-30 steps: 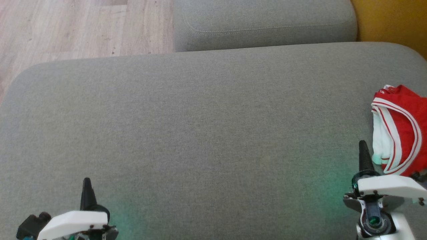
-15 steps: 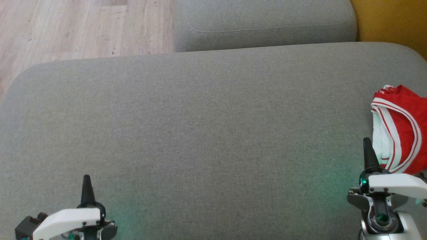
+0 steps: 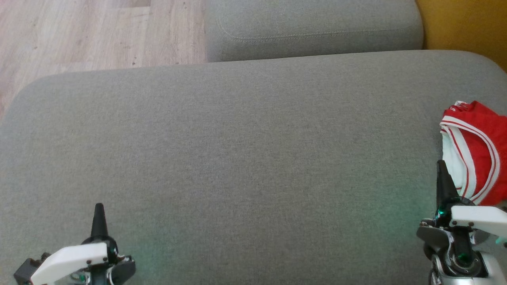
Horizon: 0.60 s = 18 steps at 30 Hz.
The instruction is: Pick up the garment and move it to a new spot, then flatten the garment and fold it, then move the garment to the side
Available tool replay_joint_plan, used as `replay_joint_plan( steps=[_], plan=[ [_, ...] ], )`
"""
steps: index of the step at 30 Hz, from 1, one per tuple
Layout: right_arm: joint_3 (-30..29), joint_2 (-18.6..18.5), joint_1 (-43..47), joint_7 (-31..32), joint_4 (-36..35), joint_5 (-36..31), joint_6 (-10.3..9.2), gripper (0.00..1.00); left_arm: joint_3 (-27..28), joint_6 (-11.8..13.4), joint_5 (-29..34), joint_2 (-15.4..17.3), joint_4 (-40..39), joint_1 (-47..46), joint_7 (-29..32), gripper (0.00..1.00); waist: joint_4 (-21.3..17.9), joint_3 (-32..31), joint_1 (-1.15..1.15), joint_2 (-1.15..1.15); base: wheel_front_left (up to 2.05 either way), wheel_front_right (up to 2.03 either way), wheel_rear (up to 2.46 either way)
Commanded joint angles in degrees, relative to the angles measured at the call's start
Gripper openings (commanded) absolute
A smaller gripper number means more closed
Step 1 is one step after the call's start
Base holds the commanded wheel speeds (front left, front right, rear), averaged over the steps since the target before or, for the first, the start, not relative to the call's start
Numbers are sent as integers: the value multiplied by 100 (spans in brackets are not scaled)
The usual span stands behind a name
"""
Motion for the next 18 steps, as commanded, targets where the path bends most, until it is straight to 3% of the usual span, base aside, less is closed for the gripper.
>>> replay_joint_plan(
  steps=[1, 18],
  plan=[
    [68, -30, -69, 69, -255, 183, 18, 0, 195, -63, -163, 29, -231, -335, 57, 0, -1, 0, 0, 0, 0, 0, 0],
    [-23, -32, -31, 285, -454, 1049, 20, 0, 292, -141, -996, 31, -330, -405, 273, 0, -7, -5, 0, 0, 0, 0, 0]
  ],
)
